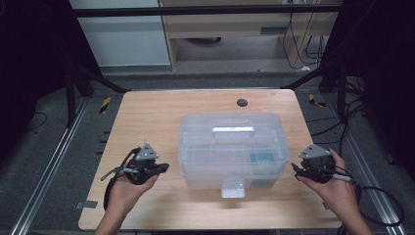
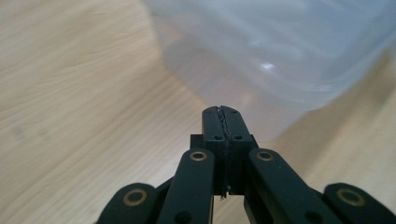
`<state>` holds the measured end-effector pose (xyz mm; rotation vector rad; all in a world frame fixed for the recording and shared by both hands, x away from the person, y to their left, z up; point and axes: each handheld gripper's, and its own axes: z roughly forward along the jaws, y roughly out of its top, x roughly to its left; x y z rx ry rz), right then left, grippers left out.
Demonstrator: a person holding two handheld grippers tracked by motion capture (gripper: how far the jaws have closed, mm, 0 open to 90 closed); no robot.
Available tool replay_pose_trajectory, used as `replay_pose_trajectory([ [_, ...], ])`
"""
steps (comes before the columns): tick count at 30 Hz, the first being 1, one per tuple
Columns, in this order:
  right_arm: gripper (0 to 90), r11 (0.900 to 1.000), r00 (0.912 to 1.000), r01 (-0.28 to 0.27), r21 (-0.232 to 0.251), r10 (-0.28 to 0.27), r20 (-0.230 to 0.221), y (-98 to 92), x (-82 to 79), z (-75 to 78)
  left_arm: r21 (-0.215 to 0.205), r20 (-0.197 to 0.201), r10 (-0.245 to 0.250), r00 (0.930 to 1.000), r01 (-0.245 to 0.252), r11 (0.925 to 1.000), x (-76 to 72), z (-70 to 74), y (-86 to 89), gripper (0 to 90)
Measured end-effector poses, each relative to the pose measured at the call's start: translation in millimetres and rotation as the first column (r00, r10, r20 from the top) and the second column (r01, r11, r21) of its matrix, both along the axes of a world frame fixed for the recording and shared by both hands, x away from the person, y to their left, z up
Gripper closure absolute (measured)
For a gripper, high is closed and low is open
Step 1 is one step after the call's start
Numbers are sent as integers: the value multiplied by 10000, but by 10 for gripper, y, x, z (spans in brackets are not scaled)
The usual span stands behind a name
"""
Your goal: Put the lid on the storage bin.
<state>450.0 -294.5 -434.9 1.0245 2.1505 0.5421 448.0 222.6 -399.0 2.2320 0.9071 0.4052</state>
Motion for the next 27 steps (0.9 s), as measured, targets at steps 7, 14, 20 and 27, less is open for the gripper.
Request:
replay_pose_trajectory([
  [7,234,9985,9989,417,347,-423,178,-58,121,-64,783,1014,1437,9844,-1519,9853,192,-118,281,891],
  [14,239,9878,9937,1075,1131,-1105,203,-149,377,-209,869,1210,2489,9609,-2600,9617,468,-367,490,788],
  [20,232,9752,9880,1496,1632,-1539,140,-174,544,-355,690,1100,3421,9332,-3506,9340,652,-582,556,331],
  [27,207,9440,9786,2045,2589,-2034,-314,-238,675,-550,258,281,4036,9145,-4043,9143,784,-845,613,147],
])
